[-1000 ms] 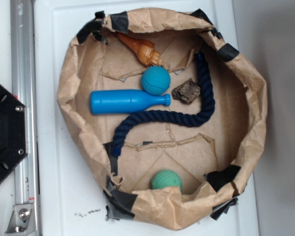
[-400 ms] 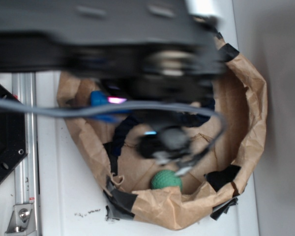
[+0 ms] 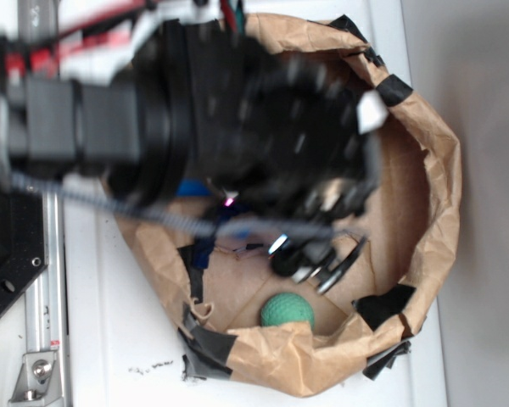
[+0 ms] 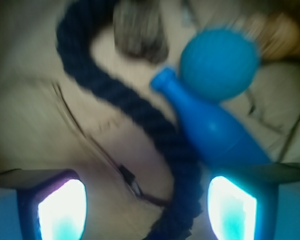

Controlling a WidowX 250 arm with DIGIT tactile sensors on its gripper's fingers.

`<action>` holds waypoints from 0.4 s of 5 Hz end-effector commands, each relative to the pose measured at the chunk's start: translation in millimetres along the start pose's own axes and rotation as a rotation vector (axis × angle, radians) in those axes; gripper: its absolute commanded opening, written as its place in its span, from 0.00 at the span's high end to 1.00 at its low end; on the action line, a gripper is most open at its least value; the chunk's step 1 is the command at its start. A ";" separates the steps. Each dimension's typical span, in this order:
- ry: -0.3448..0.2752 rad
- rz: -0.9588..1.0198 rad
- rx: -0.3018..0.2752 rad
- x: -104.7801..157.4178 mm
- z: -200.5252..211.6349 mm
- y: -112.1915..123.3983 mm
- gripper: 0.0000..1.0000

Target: Grab the blue rope.

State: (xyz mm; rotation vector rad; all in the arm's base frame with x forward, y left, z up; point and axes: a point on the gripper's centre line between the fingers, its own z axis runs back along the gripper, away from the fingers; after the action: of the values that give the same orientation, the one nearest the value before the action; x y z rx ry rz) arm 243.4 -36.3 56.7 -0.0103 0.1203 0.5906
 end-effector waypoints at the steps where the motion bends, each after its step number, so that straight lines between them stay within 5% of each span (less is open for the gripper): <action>1: 0.002 -0.092 0.020 -28.6 -30.8 17.2 0.00; 2: 0.040 -0.312 -0.012 -11.6 -42.0 14.2 0.00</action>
State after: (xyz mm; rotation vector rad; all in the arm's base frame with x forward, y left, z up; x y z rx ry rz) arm 217.3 -43.2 15.2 -0.0454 0.1762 0.2694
